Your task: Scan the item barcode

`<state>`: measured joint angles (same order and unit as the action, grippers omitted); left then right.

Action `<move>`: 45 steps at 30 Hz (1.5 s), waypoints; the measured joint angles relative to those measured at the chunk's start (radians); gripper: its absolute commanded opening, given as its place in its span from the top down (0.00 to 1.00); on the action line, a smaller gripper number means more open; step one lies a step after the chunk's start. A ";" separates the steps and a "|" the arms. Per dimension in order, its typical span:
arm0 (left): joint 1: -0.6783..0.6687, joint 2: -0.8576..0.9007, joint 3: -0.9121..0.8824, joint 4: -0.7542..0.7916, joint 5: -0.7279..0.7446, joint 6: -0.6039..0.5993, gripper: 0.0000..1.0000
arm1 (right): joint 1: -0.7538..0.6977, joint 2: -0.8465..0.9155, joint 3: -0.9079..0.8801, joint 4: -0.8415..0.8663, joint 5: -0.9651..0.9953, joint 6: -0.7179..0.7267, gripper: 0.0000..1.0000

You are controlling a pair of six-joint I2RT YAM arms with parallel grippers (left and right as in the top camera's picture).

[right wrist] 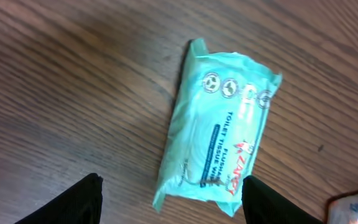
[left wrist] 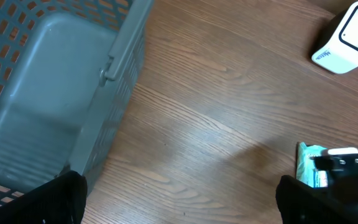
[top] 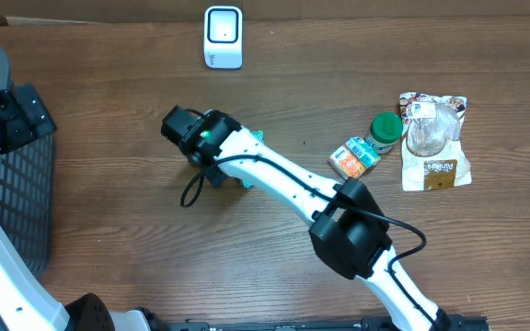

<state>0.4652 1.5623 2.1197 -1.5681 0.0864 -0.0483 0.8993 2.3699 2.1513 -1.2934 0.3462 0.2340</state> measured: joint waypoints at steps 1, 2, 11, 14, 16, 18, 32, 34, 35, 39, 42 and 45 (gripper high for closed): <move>0.000 0.000 0.000 0.000 0.000 0.000 0.01 | 0.000 0.009 0.000 0.001 0.003 -0.005 0.34; 0.000 0.000 0.000 0.000 0.000 0.000 0.00 | -0.002 0.019 -0.001 0.001 0.007 -0.010 0.35; 0.000 0.000 0.000 0.000 0.000 0.000 0.01 | -0.008 0.109 -0.012 0.003 0.028 -0.044 0.44; 0.000 0.000 0.000 0.000 0.000 0.000 0.00 | -0.009 0.112 -0.012 -0.003 0.054 -0.056 0.61; 0.000 0.000 0.000 0.000 0.000 0.000 0.00 | -0.011 0.112 -0.012 -0.005 0.067 -0.060 0.74; 0.000 0.000 0.000 0.000 0.000 0.000 0.01 | -0.015 0.112 -0.012 -0.005 0.075 -0.061 0.82; 0.000 0.000 0.000 0.000 0.000 0.000 0.00 | -0.024 0.112 0.026 -0.057 0.004 -0.077 0.96; 0.000 0.000 0.000 0.000 0.000 0.000 0.00 | -0.036 0.112 0.058 -0.067 -0.089 -0.078 0.96; 0.000 0.000 0.000 0.000 0.000 0.000 0.00 | -0.049 0.112 0.093 -0.067 -0.187 -0.077 0.96; 0.000 0.000 0.000 0.000 0.000 0.000 0.01 | -0.107 0.079 0.135 -0.014 -0.513 -0.079 0.96; 0.000 0.000 0.000 0.000 0.000 0.000 0.00 | -0.174 0.048 0.143 0.027 -0.783 -0.079 0.96; 0.000 0.000 0.000 0.000 0.000 0.000 0.00 | -0.237 0.037 0.142 0.072 -1.002 -0.077 0.96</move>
<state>0.4652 1.5623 2.1197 -1.5677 0.0864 -0.0486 0.6628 2.4069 2.2929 -1.2217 -0.6559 0.1566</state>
